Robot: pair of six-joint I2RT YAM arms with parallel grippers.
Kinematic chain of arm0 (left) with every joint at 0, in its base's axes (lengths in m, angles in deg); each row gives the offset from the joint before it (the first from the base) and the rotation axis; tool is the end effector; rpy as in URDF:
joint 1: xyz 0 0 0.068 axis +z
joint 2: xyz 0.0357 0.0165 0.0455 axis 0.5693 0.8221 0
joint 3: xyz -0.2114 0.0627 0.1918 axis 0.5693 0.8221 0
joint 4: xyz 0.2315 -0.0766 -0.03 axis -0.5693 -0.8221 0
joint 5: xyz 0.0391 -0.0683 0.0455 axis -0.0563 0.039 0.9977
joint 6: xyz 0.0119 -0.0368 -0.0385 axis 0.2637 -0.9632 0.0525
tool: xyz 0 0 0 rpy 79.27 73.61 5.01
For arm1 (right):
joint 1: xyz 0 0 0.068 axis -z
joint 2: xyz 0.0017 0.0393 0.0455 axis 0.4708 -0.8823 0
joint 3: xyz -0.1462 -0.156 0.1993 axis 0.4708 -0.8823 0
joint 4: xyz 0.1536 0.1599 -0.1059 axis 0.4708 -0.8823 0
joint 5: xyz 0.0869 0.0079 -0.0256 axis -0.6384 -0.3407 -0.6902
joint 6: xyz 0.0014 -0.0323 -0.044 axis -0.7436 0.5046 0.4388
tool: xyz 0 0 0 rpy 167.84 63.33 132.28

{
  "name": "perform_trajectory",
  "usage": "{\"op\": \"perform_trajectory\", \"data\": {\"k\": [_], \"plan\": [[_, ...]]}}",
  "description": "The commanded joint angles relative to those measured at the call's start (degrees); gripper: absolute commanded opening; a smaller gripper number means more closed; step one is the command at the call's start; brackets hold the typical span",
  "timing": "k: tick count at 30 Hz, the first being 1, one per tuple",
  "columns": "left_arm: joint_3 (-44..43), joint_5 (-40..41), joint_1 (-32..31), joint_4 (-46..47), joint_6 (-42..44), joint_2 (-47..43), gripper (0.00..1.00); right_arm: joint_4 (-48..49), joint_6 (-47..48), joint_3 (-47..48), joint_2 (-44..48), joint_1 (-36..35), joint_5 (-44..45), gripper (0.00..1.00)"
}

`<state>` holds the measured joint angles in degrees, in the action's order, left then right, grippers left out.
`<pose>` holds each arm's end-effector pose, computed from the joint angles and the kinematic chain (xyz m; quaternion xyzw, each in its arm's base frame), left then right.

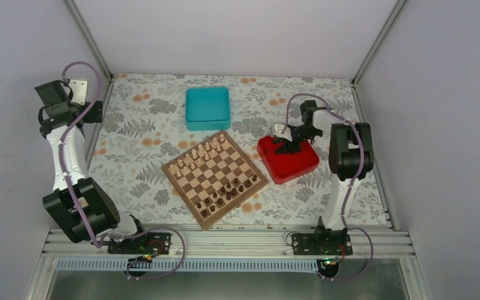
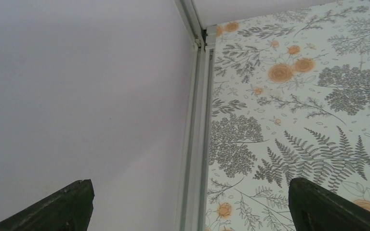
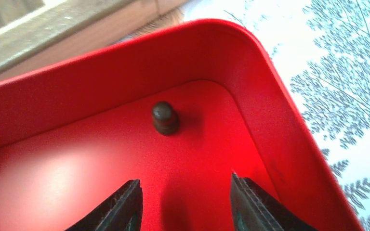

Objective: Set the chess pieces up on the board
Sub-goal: Pick up the chess piece from the storage box.

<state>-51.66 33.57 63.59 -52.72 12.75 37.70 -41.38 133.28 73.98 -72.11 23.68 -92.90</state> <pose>0.2614 0.1396 0.3577 0.0060 0.8853 0.1708 0.4324 0.3661 0.0518 0.1667 -0.6827 0.6440 0.2349 0.2531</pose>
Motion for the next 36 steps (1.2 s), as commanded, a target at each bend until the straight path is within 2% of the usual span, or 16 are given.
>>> {"op": "perform_trajectory", "data": {"k": [1,9,29,33,36], "plan": [[0.25,-4.2,0.5,-0.94,0.12,-1.85,1.0,-7.46,9.25,1.27,0.51,0.47,-5.18,0.48],[0.5,-8.8,0.53,-1.99,1.56,-1.74,1.0,-13.11,12.37,4.74,-1.79,-0.26,-5.5,0.48],[0.65,-9.56,-0.67,-2.41,3.09,-0.59,1.0,-11.67,8.61,8.74,-6.12,-6.18,-2.53,0.47],[0.12,-9.58,-0.78,-2.69,3.13,-0.03,1.0,-12.0,8.14,9.74,-7.28,-6.44,-1.6,0.46],[-0.06,-9.3,-0.92,-2.79,3.3,0.18,1.0,-12.17,8.1,9.91,-7.68,-6.64,-1.27,0.4]]}}
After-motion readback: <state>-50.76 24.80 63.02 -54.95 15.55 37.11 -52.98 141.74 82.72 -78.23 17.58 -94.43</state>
